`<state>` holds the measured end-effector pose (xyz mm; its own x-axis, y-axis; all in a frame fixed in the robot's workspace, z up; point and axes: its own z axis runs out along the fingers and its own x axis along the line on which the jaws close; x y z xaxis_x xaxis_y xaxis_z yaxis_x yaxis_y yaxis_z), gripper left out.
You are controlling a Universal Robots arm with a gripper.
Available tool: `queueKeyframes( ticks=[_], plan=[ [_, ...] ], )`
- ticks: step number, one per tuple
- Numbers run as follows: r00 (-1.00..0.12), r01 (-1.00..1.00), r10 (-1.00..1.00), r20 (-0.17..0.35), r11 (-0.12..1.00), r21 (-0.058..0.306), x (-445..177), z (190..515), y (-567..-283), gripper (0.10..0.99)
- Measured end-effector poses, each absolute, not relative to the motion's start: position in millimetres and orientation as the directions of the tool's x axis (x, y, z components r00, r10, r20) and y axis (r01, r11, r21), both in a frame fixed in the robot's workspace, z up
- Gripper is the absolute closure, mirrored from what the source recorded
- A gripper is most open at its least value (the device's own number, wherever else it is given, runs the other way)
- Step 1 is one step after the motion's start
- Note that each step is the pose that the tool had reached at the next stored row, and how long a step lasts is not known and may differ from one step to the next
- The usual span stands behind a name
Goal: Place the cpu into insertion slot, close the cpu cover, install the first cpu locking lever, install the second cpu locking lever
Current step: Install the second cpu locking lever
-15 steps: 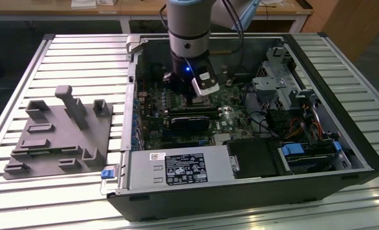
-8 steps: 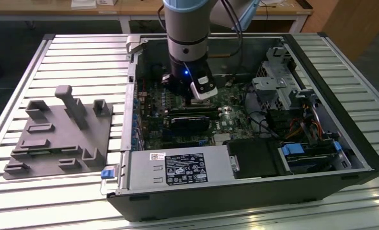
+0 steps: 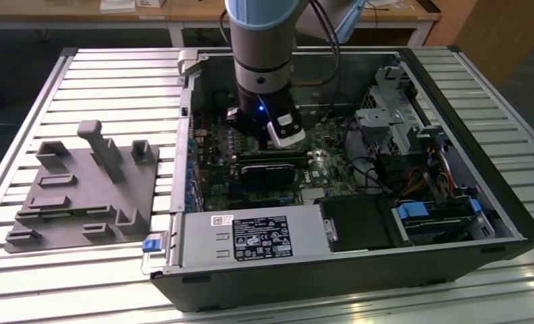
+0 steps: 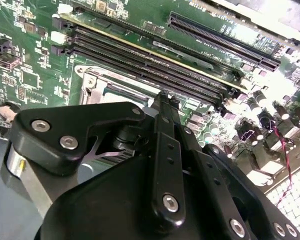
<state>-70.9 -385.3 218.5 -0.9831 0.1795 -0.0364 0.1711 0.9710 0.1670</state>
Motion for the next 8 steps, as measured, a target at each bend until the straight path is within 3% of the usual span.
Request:
queueKeyframes(
  ticks=[8],
  plan=[
    [-0.987,0.150,0.159,-0.032,0.968,0.202,-73.9,212.3,-392.9,0.980]
  ],
)
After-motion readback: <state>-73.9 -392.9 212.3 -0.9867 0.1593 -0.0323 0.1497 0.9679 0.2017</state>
